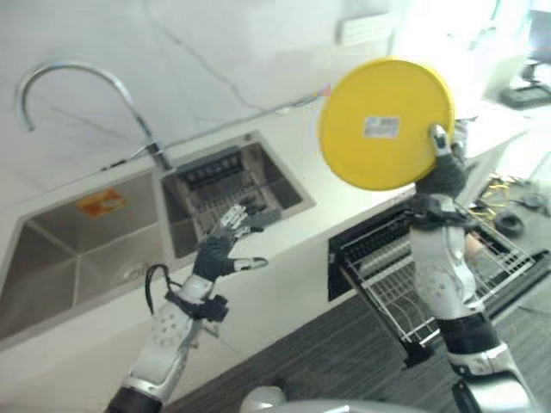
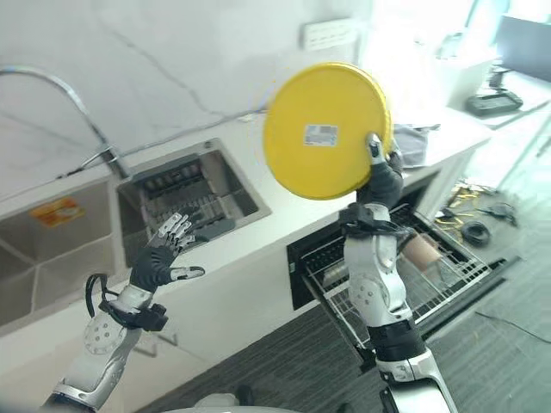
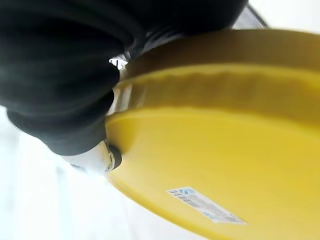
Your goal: Place the dishes in the dishwasher.
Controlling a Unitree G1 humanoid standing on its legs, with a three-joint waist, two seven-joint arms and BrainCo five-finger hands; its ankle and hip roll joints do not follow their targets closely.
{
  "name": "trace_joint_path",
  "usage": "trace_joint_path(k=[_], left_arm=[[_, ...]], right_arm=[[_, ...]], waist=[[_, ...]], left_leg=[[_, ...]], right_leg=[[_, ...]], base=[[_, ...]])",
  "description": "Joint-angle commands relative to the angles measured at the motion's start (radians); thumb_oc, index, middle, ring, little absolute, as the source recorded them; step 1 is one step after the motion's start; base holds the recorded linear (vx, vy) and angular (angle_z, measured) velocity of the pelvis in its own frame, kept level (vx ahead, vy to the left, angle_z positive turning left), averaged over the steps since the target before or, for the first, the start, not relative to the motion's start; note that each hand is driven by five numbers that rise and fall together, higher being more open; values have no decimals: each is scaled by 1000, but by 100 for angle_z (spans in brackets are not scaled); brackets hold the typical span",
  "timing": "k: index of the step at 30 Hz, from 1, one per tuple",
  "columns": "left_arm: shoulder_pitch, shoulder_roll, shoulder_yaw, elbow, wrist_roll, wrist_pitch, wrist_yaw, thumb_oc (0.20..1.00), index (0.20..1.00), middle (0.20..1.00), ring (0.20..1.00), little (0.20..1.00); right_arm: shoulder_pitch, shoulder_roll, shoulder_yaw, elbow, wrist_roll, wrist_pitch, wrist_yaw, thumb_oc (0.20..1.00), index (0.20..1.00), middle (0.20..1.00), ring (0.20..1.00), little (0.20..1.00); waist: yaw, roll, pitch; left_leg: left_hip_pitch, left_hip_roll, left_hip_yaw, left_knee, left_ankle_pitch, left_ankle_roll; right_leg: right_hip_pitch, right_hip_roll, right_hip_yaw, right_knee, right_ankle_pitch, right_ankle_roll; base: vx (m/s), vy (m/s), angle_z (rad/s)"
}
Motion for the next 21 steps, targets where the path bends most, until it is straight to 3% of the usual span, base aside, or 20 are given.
trace_joint_path(k=[1, 5, 10, 17, 21], left_arm=[[-37, 35, 11, -33, 26, -20, 26, 1000, 1000, 1000, 1000, 1000], [-43, 23, 7, -33, 43, -10, 61, 1000, 1000, 1000, 1000, 1000], [-59, 25, 9, -39, 19, 13, 40, 1000, 1000, 1000, 1000, 1000], [-98, 11, -37, -29, 26, 32, 23, 1000, 1000, 1000, 1000, 1000], [-93, 17, -43, -44, 22, 32, 30, 1000, 1000, 1000, 1000, 1000]], right_arm=[[-109, 10, -40, -97, 41, -88, 111, 200, 200, 200, 200, 200], [-53, 4, -73, -96, 71, -103, 123, 200, 200, 200, 200, 200], [-21, -21, -99, -25, 10, -27, 106, 200, 200, 200, 200, 200], [8, -37, -86, 74, -194, 31, 70, 200, 200, 200, 200, 200], [64, -74, -82, 136, -370, 80, 86, 200, 200, 200, 200, 200]], waist=[[58, -41, -19], [15, -47, -17], [-24, -62, -10], [-50, -74, 4], [-63, -77, 31]], left_leg=[[-28, -26, 30, 98, -135, 29], [-28, -14, 57, 165, -166, 31], [-10, -16, 68, 209, -202, 38], [10, -7, 95, 230, -214, 38], [16, -4, 105, 241, -222, 40]], right_leg=[[76, -50, -92, 72, -150, 15], [66, -42, -56, 84, -148, -3], [60, -39, 1, 94, -135, -11], [64, -51, 9, 103, -121, -11], [55, -79, 8, 114, -104, 10]], base=[[-22, -109, -34], [2, -126, -56], [24, -102, -49], [89, -44, -4], [215, -50, -1]])
